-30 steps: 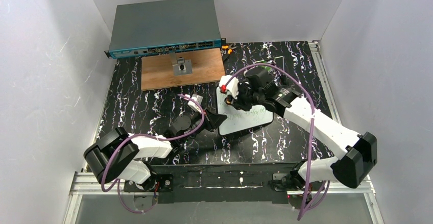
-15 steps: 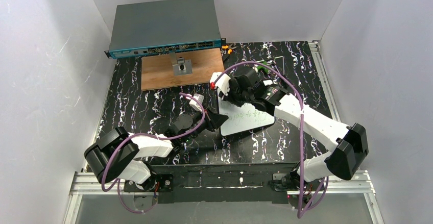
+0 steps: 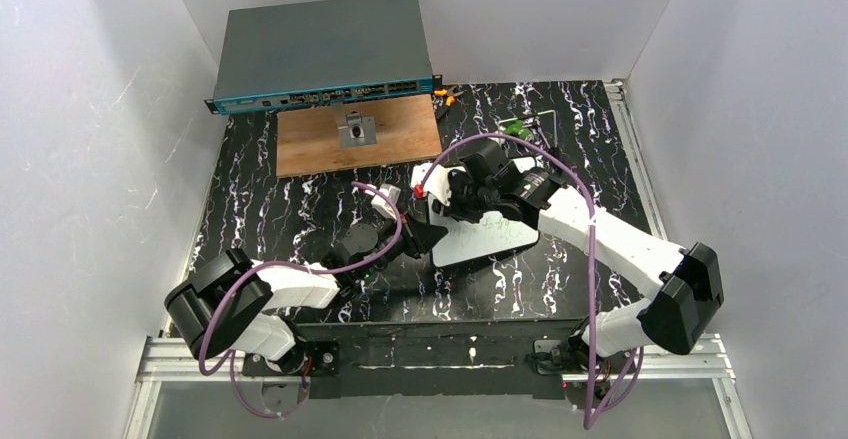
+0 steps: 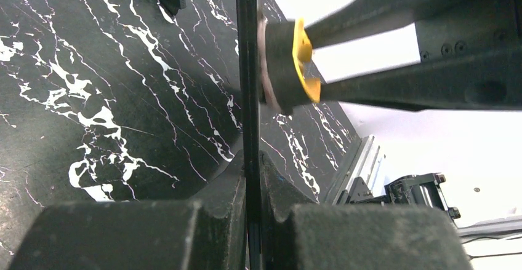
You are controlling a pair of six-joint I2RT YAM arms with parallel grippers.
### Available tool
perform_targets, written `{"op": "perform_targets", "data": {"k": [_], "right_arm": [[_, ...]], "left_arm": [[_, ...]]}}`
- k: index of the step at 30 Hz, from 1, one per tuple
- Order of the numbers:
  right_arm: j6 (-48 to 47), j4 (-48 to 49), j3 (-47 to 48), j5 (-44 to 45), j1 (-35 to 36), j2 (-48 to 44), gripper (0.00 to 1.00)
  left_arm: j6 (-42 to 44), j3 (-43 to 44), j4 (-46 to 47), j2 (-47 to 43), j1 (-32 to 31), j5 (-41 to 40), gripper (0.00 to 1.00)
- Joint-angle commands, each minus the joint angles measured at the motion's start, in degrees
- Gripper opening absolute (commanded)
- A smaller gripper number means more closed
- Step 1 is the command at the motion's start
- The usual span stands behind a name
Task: Erase the whiteboard
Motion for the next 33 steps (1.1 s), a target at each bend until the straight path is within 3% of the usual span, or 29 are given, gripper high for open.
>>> {"op": "perform_targets", "data": {"k": [1,7,13,16,20,22,29,33], "right_arm": [[-1.9,-2.9,1.1,-4.0,1.2,0.4,0.01],[3.9,6.1,3.7,11.2,1.3,2.5,0.01],[5.0,9.6,2.1,15.9,1.3,2.1,0.01],[4.8,7.6,2.4,12.6,1.3,2.1,0.01],[1.2,-3.5,5.3,-3.8,1.7,3.3,0.01],[1.3,-3.7,5.3,-5.3,2.0,3.8,0.01],[8.3,7.9,6.0,14.8,1.7,5.1,0.01],[9.5,10.1,5.4,17.6,0.6,5.3,0.01]], "left_arm": [[3.1,1.2,-2.2,0.1,-1.0,3.4,0.00],[2.8,1.0,-2.8,-0.2,-1.0,3.2,0.00],[3.2,1.0,-3.2,-0.5,-1.0,3.2,0.00],[3.2,1.0,-3.0,-0.3,-1.0,3.3,0.00],[3.2,1.2,-3.1,-0.2,-1.0,3.5,0.00],[3.2,1.2,-3.0,0.0,-1.0,3.6,0.00],[3.1,0.7,-2.6,-0.2,-1.1,3.6,0.00],[3.2,0.7,-2.5,-0.3,-1.0,3.8,0.00]]}}
